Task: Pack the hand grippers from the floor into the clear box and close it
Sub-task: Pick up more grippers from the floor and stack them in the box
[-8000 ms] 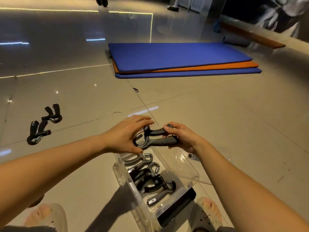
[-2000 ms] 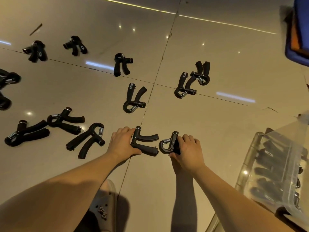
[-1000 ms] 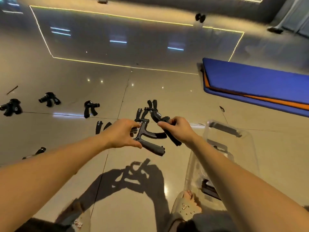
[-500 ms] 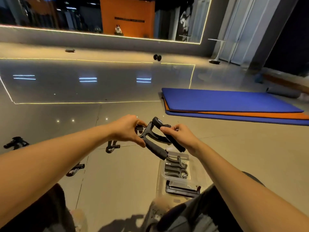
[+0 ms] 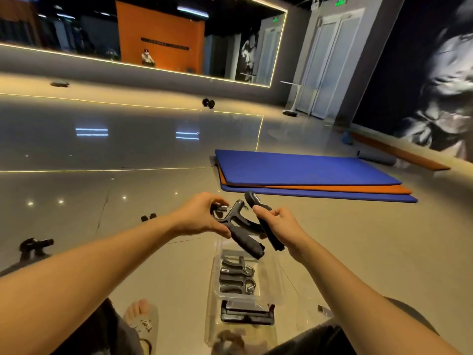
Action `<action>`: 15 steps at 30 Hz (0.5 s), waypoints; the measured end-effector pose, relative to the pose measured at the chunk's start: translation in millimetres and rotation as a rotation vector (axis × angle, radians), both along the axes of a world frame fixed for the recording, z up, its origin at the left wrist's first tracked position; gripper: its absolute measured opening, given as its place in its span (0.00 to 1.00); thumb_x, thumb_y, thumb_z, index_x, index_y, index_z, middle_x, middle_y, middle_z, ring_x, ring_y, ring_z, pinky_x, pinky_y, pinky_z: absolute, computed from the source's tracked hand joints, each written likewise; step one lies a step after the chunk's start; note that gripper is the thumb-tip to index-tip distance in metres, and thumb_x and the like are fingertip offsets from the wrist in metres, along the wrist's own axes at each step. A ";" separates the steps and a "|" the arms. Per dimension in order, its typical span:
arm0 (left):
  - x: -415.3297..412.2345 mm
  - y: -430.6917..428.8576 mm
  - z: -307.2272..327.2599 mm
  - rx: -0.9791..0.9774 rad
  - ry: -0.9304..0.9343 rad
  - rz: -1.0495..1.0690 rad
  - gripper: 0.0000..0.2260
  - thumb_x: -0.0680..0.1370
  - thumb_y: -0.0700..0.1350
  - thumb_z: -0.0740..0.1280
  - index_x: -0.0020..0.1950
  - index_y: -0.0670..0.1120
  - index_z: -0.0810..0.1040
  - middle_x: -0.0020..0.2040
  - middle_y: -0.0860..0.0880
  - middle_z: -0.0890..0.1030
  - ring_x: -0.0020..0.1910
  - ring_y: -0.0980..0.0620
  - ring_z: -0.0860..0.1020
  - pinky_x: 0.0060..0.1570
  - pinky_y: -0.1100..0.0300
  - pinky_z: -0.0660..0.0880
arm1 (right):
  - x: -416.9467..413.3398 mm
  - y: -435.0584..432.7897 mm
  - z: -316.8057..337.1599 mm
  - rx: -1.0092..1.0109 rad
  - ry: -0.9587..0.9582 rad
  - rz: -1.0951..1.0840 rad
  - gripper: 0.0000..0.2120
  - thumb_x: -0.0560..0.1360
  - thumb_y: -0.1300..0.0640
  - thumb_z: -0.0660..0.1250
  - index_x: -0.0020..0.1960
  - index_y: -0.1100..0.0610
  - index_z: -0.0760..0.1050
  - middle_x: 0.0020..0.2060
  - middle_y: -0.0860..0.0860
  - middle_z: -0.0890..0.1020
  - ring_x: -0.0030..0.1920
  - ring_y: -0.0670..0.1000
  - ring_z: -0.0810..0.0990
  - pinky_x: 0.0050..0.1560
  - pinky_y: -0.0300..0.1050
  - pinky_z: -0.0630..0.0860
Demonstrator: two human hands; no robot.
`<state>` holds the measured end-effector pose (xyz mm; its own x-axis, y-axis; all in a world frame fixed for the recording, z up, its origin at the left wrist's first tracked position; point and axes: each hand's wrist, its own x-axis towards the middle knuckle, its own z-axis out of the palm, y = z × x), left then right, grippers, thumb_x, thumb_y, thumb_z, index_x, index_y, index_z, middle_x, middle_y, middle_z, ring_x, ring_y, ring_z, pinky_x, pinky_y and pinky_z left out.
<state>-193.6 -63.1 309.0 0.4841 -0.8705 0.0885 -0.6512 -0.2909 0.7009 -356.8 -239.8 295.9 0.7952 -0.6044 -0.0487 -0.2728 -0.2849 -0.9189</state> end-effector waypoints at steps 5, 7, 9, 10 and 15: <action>11.9 -26.9 9.5 -0.119 0.200 -0.049 0.28 0.67 0.45 0.82 0.64 0.52 0.77 0.56 0.54 0.79 0.52 0.54 0.80 0.42 0.67 0.77 | 10.9 -21.4 11.3 0.025 0.012 -0.115 0.33 0.73 0.33 0.68 0.52 0.65 0.80 0.42 0.60 0.84 0.39 0.51 0.82 0.37 0.43 0.76; 16.8 -38.8 13.3 -0.152 0.329 -0.070 0.27 0.69 0.41 0.80 0.66 0.51 0.76 0.57 0.49 0.80 0.50 0.49 0.83 0.40 0.64 0.79 | 15.7 -31.7 14.0 0.040 0.017 -0.171 0.31 0.74 0.33 0.67 0.52 0.62 0.80 0.45 0.60 0.85 0.39 0.51 0.83 0.32 0.41 0.75; 22.0 -53.4 15.8 -0.165 0.450 -0.092 0.25 0.72 0.38 0.77 0.67 0.50 0.75 0.58 0.46 0.81 0.48 0.48 0.85 0.41 0.62 0.80 | 20.3 -42.4 11.1 0.052 0.003 -0.229 0.30 0.75 0.33 0.66 0.52 0.62 0.78 0.46 0.60 0.84 0.43 0.54 0.83 0.33 0.43 0.73; 24.7 -63.0 14.2 -0.162 0.500 -0.097 0.24 0.74 0.38 0.76 0.67 0.50 0.75 0.57 0.45 0.81 0.48 0.48 0.85 0.41 0.61 0.80 | 22.3 -48.7 5.8 0.061 -0.006 -0.254 0.29 0.75 0.33 0.66 0.51 0.62 0.78 0.46 0.60 0.84 0.44 0.55 0.83 0.35 0.43 0.72; 34.7 -103.7 -1.7 -0.169 0.674 0.003 0.20 0.76 0.35 0.72 0.66 0.47 0.74 0.57 0.42 0.81 0.48 0.48 0.84 0.43 0.61 0.80 | 30.6 -64.0 -21.0 0.111 -0.025 -0.334 0.30 0.74 0.34 0.67 0.56 0.61 0.75 0.49 0.58 0.83 0.47 0.54 0.83 0.37 0.45 0.74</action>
